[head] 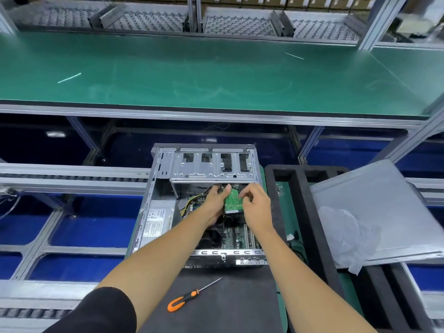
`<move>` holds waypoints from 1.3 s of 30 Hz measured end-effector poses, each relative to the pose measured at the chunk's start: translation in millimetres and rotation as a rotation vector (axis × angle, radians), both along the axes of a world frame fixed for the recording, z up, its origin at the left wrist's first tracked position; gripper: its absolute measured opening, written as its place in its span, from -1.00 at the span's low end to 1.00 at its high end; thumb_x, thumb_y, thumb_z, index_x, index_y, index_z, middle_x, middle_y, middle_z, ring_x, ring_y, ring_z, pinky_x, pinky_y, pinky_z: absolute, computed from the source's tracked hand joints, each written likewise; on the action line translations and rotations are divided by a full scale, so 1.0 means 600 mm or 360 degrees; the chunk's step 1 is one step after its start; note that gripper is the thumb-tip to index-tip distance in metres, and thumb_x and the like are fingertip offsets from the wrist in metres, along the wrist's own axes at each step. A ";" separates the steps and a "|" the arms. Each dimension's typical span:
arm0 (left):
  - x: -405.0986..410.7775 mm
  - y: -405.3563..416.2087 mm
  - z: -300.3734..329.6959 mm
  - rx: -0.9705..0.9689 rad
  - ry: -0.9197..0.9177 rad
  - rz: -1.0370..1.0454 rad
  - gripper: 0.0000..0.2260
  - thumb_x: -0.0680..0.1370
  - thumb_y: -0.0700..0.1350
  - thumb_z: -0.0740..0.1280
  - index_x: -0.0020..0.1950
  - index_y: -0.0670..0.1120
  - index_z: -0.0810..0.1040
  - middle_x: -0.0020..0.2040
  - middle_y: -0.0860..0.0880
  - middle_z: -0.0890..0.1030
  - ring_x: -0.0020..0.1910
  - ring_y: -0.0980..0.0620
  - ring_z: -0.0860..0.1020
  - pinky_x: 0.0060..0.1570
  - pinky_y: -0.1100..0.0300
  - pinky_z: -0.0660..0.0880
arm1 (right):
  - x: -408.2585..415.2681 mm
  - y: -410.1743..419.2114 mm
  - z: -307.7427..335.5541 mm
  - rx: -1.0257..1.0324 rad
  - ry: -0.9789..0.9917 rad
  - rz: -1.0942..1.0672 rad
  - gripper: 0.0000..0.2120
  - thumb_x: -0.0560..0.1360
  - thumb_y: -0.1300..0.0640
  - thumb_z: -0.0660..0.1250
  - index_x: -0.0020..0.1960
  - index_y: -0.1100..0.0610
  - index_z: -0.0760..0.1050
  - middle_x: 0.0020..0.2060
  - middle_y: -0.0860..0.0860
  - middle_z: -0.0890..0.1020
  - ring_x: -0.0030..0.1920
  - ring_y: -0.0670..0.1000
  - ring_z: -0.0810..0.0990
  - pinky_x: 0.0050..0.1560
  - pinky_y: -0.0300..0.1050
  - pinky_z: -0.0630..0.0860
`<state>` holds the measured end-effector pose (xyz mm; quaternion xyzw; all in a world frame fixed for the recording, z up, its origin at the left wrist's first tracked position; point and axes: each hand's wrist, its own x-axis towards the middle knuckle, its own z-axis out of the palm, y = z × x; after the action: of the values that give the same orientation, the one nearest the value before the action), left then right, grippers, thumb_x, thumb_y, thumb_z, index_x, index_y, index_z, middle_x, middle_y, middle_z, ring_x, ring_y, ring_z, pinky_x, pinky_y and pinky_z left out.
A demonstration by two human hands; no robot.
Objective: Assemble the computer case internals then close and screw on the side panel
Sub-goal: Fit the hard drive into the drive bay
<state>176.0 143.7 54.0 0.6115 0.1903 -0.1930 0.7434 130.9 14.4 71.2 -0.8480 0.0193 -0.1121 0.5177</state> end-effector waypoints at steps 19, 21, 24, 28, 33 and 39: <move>0.017 0.009 -0.017 0.0121 -0.0038 -0.0015 -0.33 0.42 -0.38 0.55 0.32 -0.19 0.17 0.52 -0.30 0.24 0.48 -0.22 0.32 0.47 -0.21 0.31 | -0.003 0.002 0.011 0.0030 0.0025 0.0054 -0.71 0.44 0.52 0.20 -0.17 0.15 0.49 -0.16 0.02 0.54 -0.09 -0.05 0.54 -0.07 -0.26 0.45; 0.018 0.015 -0.023 0.0325 -0.0076 -0.0012 -0.43 0.46 -0.35 0.52 0.31 -0.26 0.23 0.51 -0.28 0.31 0.47 -0.18 0.36 0.45 -0.15 0.35 | -0.002 0.003 0.010 0.0005 0.0041 0.0055 -0.70 0.45 0.51 0.21 -0.18 0.12 0.49 -0.16 0.00 0.53 -0.12 -0.08 0.51 -0.11 -0.32 0.41; 0.022 0.009 -0.022 0.0491 -0.0116 0.0092 -0.54 0.50 -0.26 0.52 0.23 -0.32 0.32 0.31 -0.29 0.51 0.28 -0.21 0.53 0.30 -0.12 0.49 | 0.000 0.003 0.003 -0.0008 0.0064 0.0064 -0.68 0.45 0.50 0.20 -0.19 0.09 0.49 -0.17 -0.01 0.51 -0.15 -0.08 0.49 -0.15 -0.35 0.37; 0.019 -0.002 -0.021 0.0644 -0.0169 0.0121 -0.55 0.52 -0.16 0.52 0.19 -0.34 0.35 -0.02 -0.28 0.61 -0.03 -0.11 0.57 0.12 -0.17 0.56 | 0.002 0.002 -0.003 -0.0037 0.0089 0.0063 -0.65 0.45 0.48 0.20 -0.20 0.04 0.49 -0.17 -0.05 0.50 -0.13 -0.08 0.50 -0.15 -0.35 0.37; 0.022 0.048 -0.010 0.0917 -0.0253 -0.0318 -0.56 0.52 -0.02 0.52 0.16 -0.32 0.50 0.04 -0.16 0.65 0.06 -0.09 0.62 0.09 0.01 0.54 | 0.001 0.002 -0.004 -0.0099 0.0073 0.0097 -0.64 0.45 0.45 0.21 -0.21 -0.01 0.48 -0.18 -0.09 0.51 -0.15 -0.08 0.50 -0.17 -0.31 0.40; -0.004 0.163 0.031 0.1415 -0.0754 -0.1662 -0.65 0.53 0.20 0.44 0.10 -0.03 0.50 0.03 0.02 0.56 0.04 0.03 0.50 0.01 0.16 0.44 | 0.000 0.009 -0.005 -0.0284 0.0169 0.0258 -0.61 0.50 0.36 0.22 -0.25 -0.13 0.42 -0.16 -0.12 0.51 -0.25 -0.05 0.50 -0.22 -0.11 0.45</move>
<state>173.9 241.6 72.8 0.8924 -0.2322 -0.2895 0.2567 131.0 19.7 68.2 -0.8942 -0.0321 -0.0262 0.4457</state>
